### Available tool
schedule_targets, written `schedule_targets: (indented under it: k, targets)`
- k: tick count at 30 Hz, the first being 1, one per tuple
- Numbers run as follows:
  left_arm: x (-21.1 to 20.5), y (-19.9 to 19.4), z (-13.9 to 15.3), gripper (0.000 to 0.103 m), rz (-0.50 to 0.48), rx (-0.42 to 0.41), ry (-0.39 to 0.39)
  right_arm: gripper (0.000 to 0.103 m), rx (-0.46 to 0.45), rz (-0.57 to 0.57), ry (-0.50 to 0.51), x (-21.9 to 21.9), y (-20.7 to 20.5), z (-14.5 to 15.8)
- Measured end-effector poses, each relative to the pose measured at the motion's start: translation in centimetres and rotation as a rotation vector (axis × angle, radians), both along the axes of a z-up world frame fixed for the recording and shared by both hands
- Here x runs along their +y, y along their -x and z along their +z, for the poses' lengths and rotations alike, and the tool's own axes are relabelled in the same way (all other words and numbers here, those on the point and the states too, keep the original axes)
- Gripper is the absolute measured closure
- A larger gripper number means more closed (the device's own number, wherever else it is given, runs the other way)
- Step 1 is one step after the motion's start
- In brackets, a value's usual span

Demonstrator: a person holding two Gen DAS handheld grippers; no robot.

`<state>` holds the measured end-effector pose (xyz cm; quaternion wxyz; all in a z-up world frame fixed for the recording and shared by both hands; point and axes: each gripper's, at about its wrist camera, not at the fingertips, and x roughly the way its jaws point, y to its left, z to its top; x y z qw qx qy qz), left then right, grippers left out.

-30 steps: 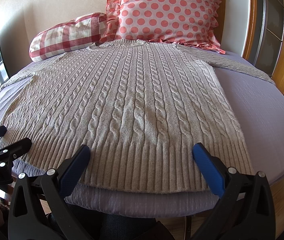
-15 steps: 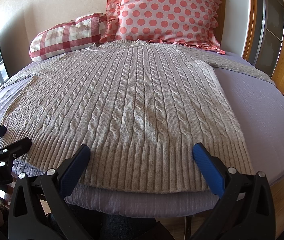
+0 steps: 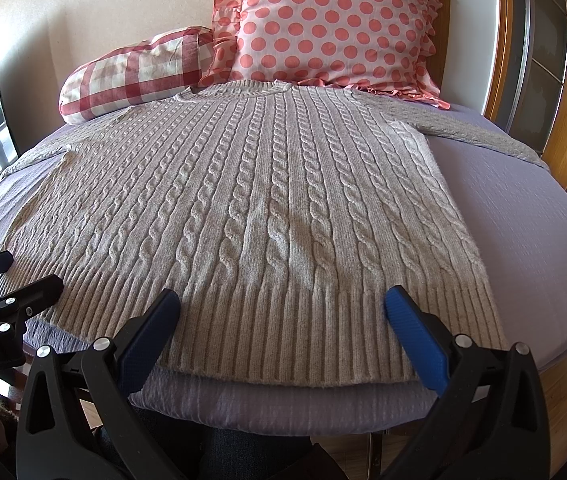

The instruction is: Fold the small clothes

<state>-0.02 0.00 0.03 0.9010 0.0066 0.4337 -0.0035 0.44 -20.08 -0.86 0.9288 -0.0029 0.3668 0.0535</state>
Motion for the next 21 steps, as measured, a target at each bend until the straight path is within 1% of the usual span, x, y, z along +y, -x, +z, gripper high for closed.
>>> schedule_targets:
  k: [21]
  targets:
    - [0.00, 0.00, 0.00, 0.002, 0.000, 0.000, 0.000, 0.001, -0.001, 0.000, 0.001, 0.23, 0.00, -0.13]
